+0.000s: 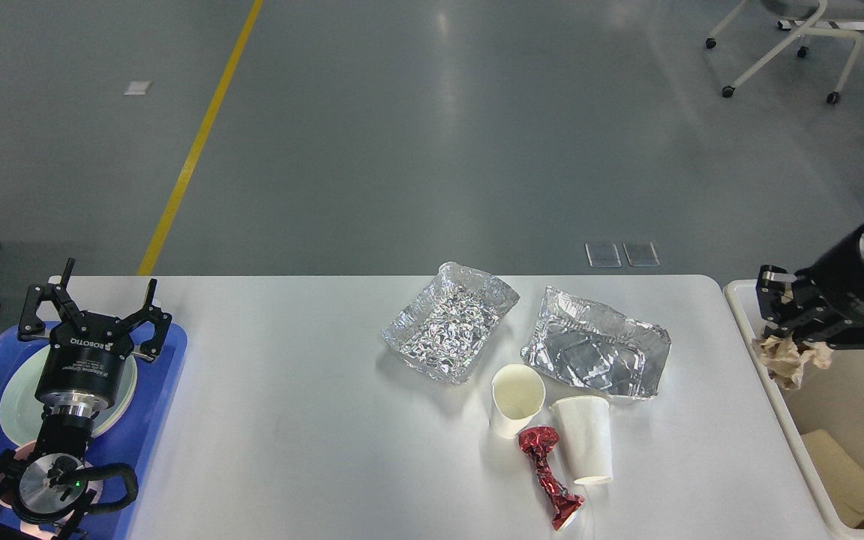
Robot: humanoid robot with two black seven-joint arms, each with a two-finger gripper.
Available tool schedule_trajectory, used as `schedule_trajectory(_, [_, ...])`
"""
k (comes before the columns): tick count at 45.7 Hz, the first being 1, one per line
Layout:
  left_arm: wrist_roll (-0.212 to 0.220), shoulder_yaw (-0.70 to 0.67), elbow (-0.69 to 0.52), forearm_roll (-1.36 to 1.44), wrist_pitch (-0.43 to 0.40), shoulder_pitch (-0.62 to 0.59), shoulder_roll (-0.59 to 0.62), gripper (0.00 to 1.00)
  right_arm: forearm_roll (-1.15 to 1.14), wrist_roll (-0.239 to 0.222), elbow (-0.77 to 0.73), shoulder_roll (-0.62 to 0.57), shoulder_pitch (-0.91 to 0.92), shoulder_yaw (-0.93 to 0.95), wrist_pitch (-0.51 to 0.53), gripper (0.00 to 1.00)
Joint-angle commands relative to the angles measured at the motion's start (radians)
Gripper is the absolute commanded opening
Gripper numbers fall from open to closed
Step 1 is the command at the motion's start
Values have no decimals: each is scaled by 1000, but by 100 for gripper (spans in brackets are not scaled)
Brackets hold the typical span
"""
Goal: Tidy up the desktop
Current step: 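Carry the brown paper to the white bin and release it, then raise the right gripper and move it toward the foil tray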
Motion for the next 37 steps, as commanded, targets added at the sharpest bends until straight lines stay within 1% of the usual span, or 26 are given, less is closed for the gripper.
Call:
schedule_trajectory(1, [0, 0, 0, 0, 0, 0, 0, 96, -33, 11, -201, -109, -209, 7, -22, 0])
schedule_trajectory(7, [0, 0, 0, 0, 0, 0, 0, 96, -42, 10, -417, -186, -432, 104, -29, 0])
schedule_trajectory(11, [0, 0, 0, 0, 0, 0, 0, 96, -46, 8, -558, -239, -587, 182, -61, 0])
schedule_trajectory(14, [0, 0, 0, 0, 0, 0, 0, 96, -46, 8, -647, -270, -702, 253, -110, 0])
schedule_trajectory(19, [0, 0, 0, 0, 0, 0, 0, 96, -46, 8, -768, -284, -916, 392, -242, 0])
schedule_trajectory(24, [0, 0, 0, 0, 0, 0, 0, 96, -46, 8, -890, -269, -1114, 529, -383, 0])
schedule_trajectory(29, [0, 0, 0, 0, 0, 0, 0, 96, -46, 5, -1009, -200, -1271, 624, -463, 0])
schedule_trajectory(37, [0, 0, 0, 0, 0, 0, 0, 96, -38, 2, -1203, -83, -1425, 685, -488, 0])
